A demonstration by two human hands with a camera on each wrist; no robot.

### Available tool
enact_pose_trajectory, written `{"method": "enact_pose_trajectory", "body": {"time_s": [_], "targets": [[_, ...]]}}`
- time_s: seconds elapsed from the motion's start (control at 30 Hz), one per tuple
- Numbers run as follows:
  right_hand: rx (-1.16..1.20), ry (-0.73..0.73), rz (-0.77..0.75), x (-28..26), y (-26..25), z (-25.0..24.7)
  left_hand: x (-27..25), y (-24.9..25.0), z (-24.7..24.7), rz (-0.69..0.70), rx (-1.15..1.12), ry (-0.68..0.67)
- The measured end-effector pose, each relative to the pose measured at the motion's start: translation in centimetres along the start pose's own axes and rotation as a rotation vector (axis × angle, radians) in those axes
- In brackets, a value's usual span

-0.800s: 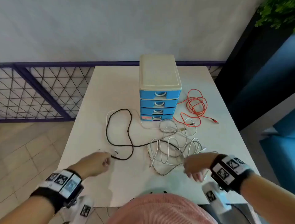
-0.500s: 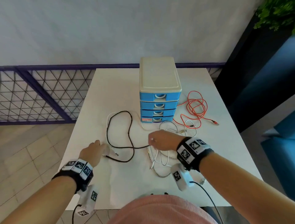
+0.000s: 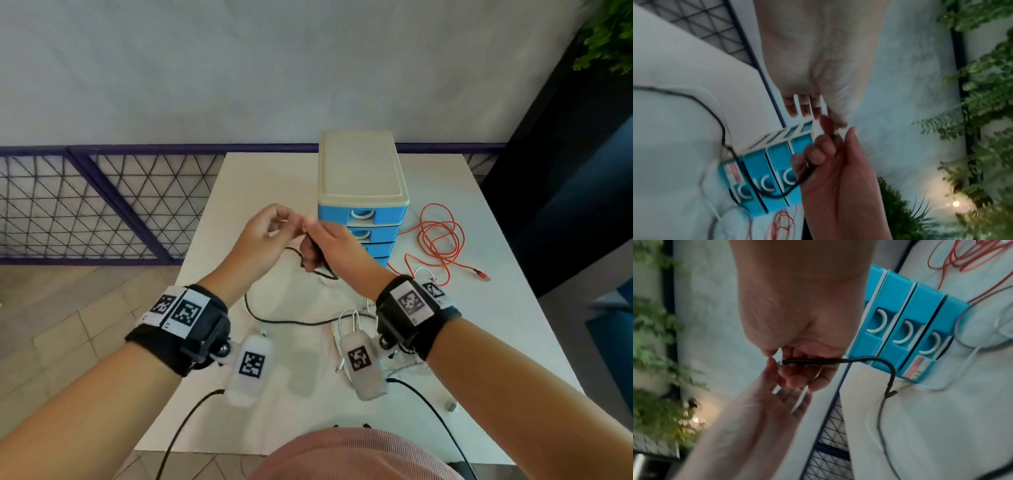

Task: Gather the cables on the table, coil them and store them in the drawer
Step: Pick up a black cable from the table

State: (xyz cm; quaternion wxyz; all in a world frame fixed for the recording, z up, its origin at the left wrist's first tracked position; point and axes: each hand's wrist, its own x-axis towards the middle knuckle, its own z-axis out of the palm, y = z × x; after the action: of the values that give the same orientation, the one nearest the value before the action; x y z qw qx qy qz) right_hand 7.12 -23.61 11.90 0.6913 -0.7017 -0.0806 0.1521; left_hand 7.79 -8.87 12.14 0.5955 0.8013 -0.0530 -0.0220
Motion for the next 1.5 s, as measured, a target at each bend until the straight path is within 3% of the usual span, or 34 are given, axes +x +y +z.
{"method": "enact_pose_trajectory", "body": {"time_s": [0.07,0.13,0.2,0.27,0.33,0.37,0.53,0.6,0.67,0.77,0.87,0.93,1.03,1.2,1.33,1.43,1.5], "targets": [[0.034,0.023,-0.066,0.5,-1.0,-0.1,-0.1,1.0,1.5,-0.09,-0.395,-0.11],[0.07,0.127,-0.079,1.1,-1.9,-0.4,-0.6,1.2,2.8,-0.164,-0.577,-0.365],[0.104,0.251,-0.078,1.5,-2.7,-1.5,-1.4,0.4,3.8,-0.144,-0.348,-0.55],[0.054,0.323,-0.094,1.6,-3.0,-3.4,-1.8,-1.4,3.7,-0.074,0.047,-0.602],[-0.059,0.408,-0.108,1.4,-2.8,-5.9,-1.8,-4.1,2.5,-0.054,0.367,-0.589],[-0.134,0.461,-0.118,1.2,-2.6,-7.4,-1.9,-5.3,1.5,-0.082,0.404,-0.571],[-0.464,0.77,-0.143,-0.2,-0.5,-13.4,-2.1,-10.0,-3.9,-0.278,0.237,-0.362],[-0.635,0.758,-0.095,-0.9,0.3,-13.3,-1.4,-10.2,-4.0,-0.267,0.262,-0.296],[-0.74,0.582,-0.034,-1.1,0.6,-11.2,-0.5,-8.8,-2.5,-0.215,0.3,-0.266],[-0.616,0.195,0.039,-1.0,0.6,-6.2,0.5,-4.1,1.3,-0.075,0.288,-0.277],[-0.619,0.079,-0.012,-0.5,0.5,-3.4,1.1,0.8,3.8,0.005,0.109,-0.206],[-0.52,0.148,-0.056,-0.2,-0.6,-3.4,1.5,2.9,3.6,-0.013,-0.029,-0.167],[-0.395,0.319,-0.109,0.2,-3.2,-4.9,1.8,3.6,1.9,-0.107,-0.131,-0.291],[0.0,0.643,-0.099,0.2,-5.0,-9.0,0.8,-1.0,-1.5,-0.206,0.129,-0.426],[0.173,0.782,-0.061,-0.3,-3.8,-10.2,0.1,-5.9,-3.3,-0.297,-0.021,-0.465],[0.302,0.895,-0.069,-0.5,-3.2,-9.7,-0.5,-7.1,-2.4,-0.354,-0.022,-0.497],[0.28,0.894,-0.081,-0.6,-3.5,-9.5,-0.8,-6.8,-1.7,-0.38,-0.024,-0.446]]}}
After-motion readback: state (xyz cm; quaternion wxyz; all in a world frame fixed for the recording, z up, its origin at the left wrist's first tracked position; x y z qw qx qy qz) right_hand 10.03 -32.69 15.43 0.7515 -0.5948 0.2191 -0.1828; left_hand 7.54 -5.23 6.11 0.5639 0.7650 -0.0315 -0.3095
